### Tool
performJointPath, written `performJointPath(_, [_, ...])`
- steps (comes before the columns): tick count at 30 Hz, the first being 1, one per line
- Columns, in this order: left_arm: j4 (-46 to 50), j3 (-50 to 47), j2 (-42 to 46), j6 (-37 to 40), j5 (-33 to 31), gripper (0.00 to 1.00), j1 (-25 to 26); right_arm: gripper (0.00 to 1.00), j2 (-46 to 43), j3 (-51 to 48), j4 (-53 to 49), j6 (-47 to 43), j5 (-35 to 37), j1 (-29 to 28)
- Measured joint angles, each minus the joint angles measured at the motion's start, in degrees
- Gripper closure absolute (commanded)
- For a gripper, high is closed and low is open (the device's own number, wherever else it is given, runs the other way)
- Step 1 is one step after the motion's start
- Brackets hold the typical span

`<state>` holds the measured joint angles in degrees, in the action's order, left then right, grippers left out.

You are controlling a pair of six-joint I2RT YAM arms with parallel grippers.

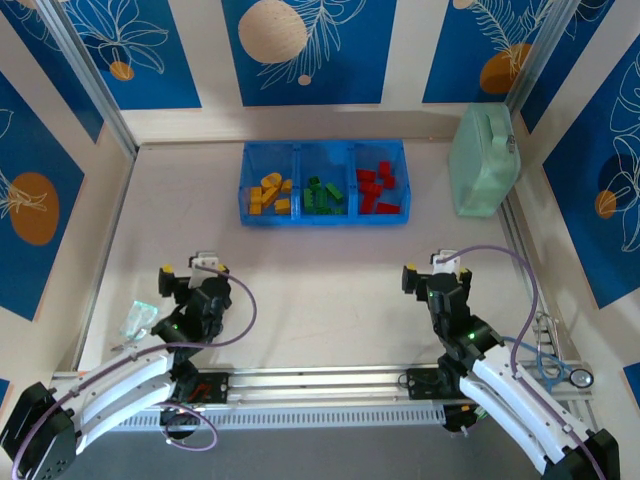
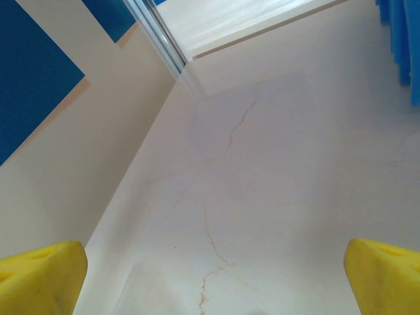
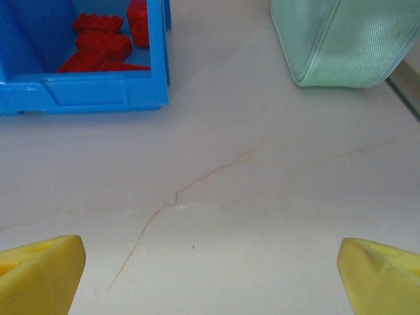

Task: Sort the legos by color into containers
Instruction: Reset both arms

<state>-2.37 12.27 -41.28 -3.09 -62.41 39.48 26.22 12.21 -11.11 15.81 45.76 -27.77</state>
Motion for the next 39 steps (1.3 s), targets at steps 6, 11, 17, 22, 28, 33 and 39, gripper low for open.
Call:
performJointPath(6, [-1.9,0.0,-1.0,-0.4,-1.9,0.00,0.0,0.01,1.0,0.0,1.5,0.0,0.3,1.7])
performJointPath(11, [-3.7,-0.2,-0.6,-0.9,-3.6,0.00,-0.2,0.01,2.0,0.0,3.0,0.5,-0.7,5.6])
performJointPath(17, [-6.3,-2.0,1.4,-1.0,-4.5,0.00,-1.1,0.01,3.7,0.0,3.5,1.9,-2.2,9.3])
performJointPath(22, [-8.4,-2.9,1.8,-0.9,-4.7,0.00,-2.4,0.01,4.9,0.0,5.2,2.7,-2.9,11.1])
performJointPath(28, [-11.0,-3.0,0.9,-0.9,-4.2,0.00,-4.8,0.01,10.8,0.0,10.3,3.6,-4.5,14.5])
performJointPath(33, [-12.6,-3.0,-0.3,-0.9,-3.3,0.00,-6.2,0.01,18.7,0.1,14.0,4.1,-5.1,16.0])
performJointPath(39, [-14.6,-3.1,-1.8,-0.9,-1.9,0.00,-8.3,0.01,26.4,2.2,18.1,4.1,-5.3,16.3])
